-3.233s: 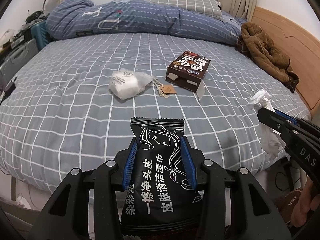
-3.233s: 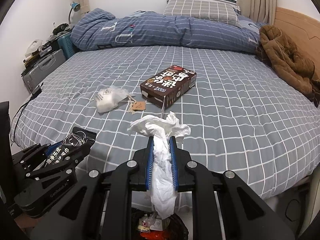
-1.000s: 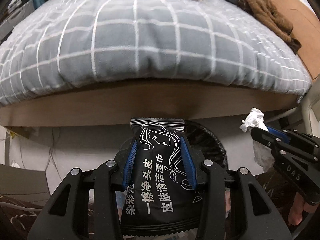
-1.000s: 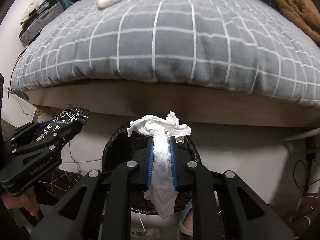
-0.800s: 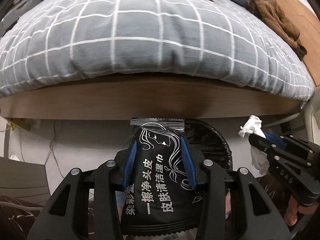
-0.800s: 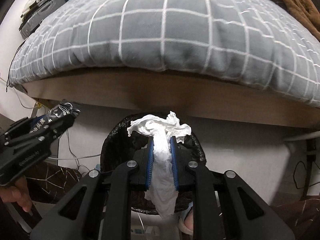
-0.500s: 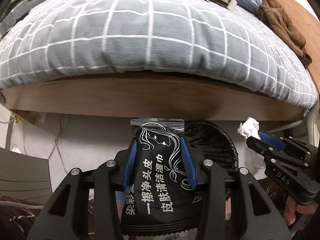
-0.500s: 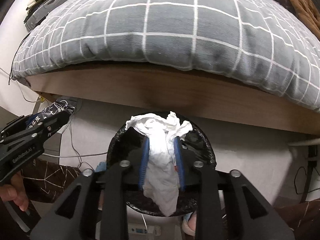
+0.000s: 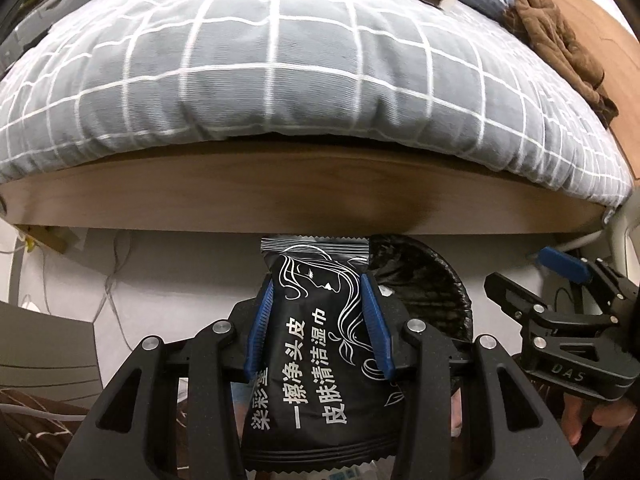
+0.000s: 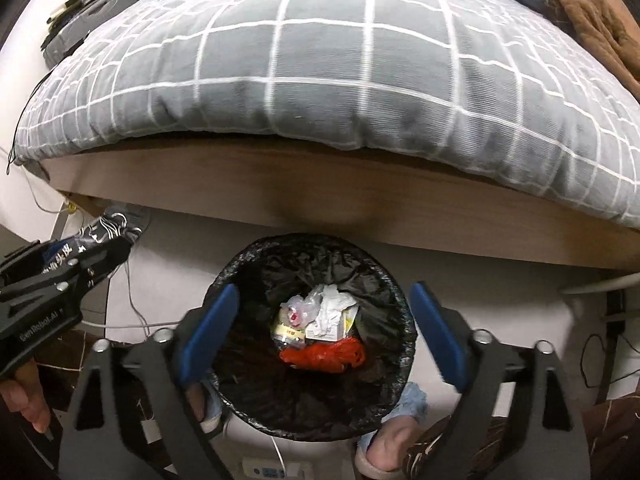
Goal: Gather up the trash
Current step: 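Open the right tool to drop the white tissue into the bin, then open the left tool to drop the black wipe packet into the bin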
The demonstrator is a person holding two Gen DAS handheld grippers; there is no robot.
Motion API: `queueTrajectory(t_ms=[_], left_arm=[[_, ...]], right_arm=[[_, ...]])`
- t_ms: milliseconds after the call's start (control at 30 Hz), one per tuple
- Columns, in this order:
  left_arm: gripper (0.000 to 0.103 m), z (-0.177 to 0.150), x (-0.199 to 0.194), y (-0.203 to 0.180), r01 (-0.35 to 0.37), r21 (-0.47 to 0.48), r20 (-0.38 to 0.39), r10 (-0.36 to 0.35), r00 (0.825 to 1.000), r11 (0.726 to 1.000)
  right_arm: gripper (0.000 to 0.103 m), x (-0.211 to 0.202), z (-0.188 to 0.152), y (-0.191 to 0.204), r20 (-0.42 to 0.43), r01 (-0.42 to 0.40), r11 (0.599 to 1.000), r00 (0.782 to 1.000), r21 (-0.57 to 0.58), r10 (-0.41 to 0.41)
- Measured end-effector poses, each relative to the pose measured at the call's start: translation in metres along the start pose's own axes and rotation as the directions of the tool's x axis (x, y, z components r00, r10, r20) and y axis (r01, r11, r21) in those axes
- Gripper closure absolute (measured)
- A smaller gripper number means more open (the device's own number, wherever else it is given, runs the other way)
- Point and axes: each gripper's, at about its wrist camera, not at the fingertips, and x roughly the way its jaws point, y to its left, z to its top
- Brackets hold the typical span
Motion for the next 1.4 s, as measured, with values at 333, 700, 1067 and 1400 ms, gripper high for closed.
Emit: queueTrajectory(t_ms=[333,700,1067,1400], left_arm=[[0.061,0.005,0.010,-0.040,0.035,0.077,-0.016,-0.034,0.999,0.996],[0.061,0.012,0.016,-0.091,0.086,0.151,-0.027,-0.082,0.996,0.985],[0.057,0.016,0.026,-0.125,0.085,0.199,-0.016,-0.084,0.996,0.976],[0.018,0.004,0.034,-0.109,0.029,0.202,0.008,-0.032,0.999,0.979]], right_arm=[[0.008,-0.010,-0.004,-0.041,0.020,0.046,0.996,0.999,0.081,-0.048],[0.008,-0.025,-0.009,-0.084,0.028,0.100,0.983,0.994,0.155,-0.106],[0.008,-0.040,-0.009,-0.114,0.051,0.122,0.969,0.989,0.216,-0.136],[0.008,-0.024,-0.003,-0.097,0.044,0.108,0.971,0.992,0.215,-0.120]])
